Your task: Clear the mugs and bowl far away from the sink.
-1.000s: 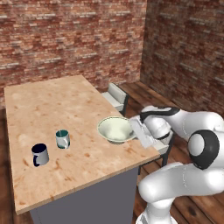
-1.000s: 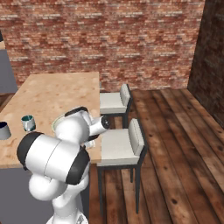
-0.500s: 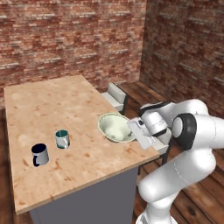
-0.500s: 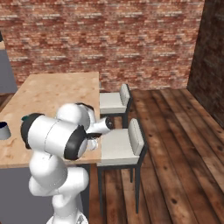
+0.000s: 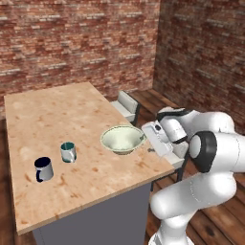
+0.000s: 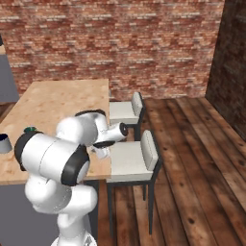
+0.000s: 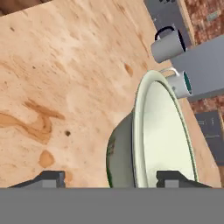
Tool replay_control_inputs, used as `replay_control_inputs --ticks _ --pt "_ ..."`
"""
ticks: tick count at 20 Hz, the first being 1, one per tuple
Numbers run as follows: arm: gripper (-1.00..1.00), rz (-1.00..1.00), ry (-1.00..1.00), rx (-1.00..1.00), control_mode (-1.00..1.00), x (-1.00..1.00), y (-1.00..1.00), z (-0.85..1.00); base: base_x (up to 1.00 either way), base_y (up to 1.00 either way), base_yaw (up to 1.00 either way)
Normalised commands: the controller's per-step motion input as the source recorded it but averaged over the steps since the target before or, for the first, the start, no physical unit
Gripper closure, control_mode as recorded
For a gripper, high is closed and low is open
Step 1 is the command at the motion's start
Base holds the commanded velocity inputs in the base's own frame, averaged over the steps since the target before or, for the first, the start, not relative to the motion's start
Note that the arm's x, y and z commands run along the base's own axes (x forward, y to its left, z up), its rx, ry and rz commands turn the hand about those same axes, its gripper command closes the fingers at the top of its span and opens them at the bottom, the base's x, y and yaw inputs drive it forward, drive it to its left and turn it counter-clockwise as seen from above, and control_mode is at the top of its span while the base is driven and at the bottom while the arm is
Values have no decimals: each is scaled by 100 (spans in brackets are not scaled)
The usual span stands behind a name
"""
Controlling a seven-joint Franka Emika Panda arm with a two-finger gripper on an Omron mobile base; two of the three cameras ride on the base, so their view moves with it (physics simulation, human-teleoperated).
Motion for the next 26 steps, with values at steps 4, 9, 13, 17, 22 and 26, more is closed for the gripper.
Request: replay_control_inputs --ticks 4,9,13,17,22,26 --pt "-100 19 -14 0 -100 -22 -5 99 0 0 0" --pt "-100 14 -10 -1 -100 -75 -16 100 0 0 0" --pt "-100 0 -7 -5 -100 -98 -4 100 0 0 0" --pt "-100 0 -8 -12 -100 -100 0 100 0 0 0" --pt "-100 0 -14 -16 -100 -100 7 100 0 0 0" --pt "-100 0 -12 -19 -100 -100 29 99 0 0 0"
